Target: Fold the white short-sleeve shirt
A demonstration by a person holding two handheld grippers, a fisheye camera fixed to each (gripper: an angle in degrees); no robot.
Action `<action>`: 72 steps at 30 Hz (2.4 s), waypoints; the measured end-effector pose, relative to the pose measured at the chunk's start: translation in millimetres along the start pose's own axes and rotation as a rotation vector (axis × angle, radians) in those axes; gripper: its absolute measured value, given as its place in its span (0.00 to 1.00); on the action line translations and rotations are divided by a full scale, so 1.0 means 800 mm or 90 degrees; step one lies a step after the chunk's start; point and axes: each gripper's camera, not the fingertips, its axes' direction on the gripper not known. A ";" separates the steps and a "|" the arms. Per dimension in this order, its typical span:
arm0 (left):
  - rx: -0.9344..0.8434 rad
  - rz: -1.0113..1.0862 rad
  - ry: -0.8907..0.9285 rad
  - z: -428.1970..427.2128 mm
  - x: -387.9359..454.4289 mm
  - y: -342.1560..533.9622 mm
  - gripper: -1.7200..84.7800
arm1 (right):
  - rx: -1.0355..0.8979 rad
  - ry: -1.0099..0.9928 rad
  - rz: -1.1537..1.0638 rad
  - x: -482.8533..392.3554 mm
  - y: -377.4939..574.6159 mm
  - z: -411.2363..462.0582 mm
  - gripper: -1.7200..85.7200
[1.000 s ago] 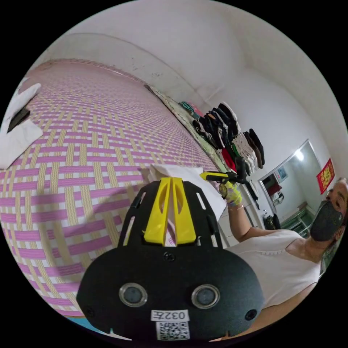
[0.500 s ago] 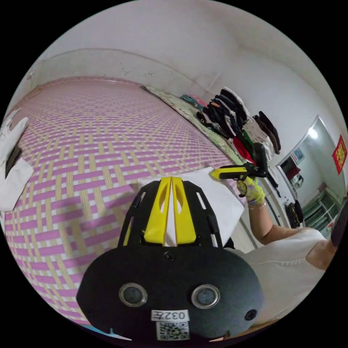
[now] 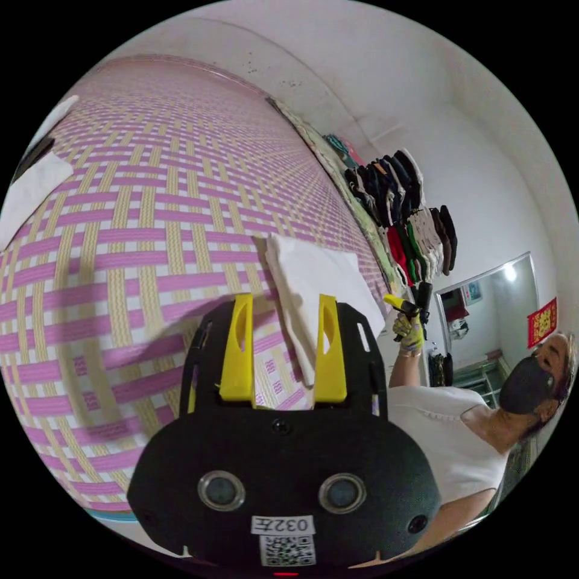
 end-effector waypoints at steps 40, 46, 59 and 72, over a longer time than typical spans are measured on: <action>-0.080 0.259 0.427 0.093 0.349 -0.239 0.02 | 0.231 0.363 -0.244 -0.146 0.140 -0.244 0.07; -0.011 0.425 0.518 0.100 0.646 -0.364 0.03 | 0.430 0.511 -0.263 -0.273 0.124 -0.469 0.07; -0.165 0.192 0.330 0.459 0.744 -0.453 0.03 | 0.551 0.366 0.168 0.017 0.200 -0.633 0.08; 0.138 0.687 0.184 0.233 0.585 -0.167 0.01 | 0.584 0.495 -0.391 -0.090 0.312 -0.302 0.01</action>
